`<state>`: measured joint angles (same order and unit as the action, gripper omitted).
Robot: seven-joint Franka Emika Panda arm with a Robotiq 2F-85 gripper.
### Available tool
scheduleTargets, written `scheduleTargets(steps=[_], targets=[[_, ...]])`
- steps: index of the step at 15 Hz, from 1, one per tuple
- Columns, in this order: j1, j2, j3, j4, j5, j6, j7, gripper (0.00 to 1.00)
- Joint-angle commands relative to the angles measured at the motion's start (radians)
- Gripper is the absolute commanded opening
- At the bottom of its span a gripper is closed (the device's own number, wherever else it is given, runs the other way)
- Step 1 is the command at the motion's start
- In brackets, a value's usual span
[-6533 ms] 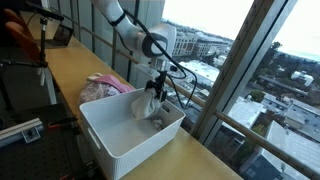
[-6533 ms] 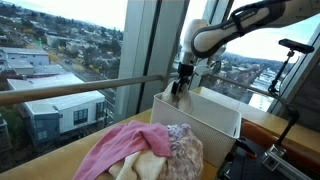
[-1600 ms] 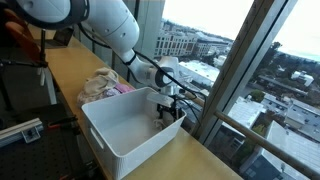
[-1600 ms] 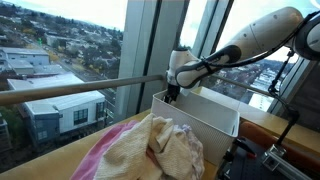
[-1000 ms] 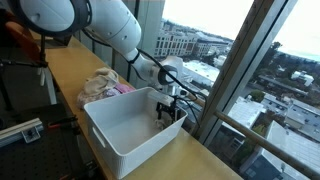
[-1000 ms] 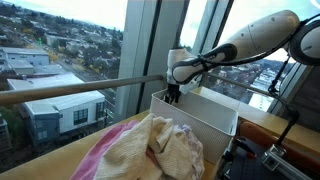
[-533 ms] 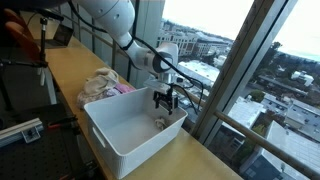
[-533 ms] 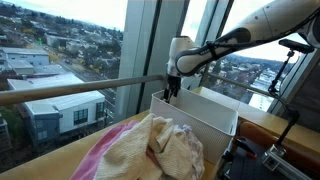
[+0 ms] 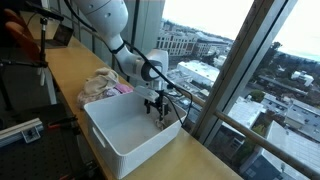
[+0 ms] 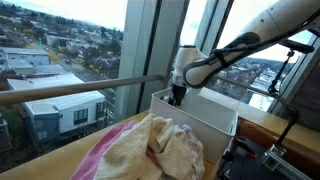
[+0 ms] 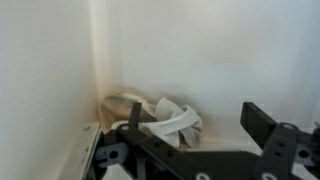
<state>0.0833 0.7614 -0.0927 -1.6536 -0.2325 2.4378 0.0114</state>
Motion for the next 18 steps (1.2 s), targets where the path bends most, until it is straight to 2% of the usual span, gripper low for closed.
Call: scheduleTargets(steps=[1,6,12,17,18], targets=[[-0.006,-0.002,0.006,-0.033,-0.002,0.076,0.009,1.0],[-0.011,0.025,-0.005,0.009,-0.007,0.129,-0.007,1.0],[-0.034,0.091,-0.006,0.085,0.001,0.124,-0.021,1.0],[-0.046,0.181,-0.003,0.2,0.009,0.103,-0.025,1.0],[-0.046,0.195,-0.004,0.219,0.01,0.1,-0.024,0.75]])
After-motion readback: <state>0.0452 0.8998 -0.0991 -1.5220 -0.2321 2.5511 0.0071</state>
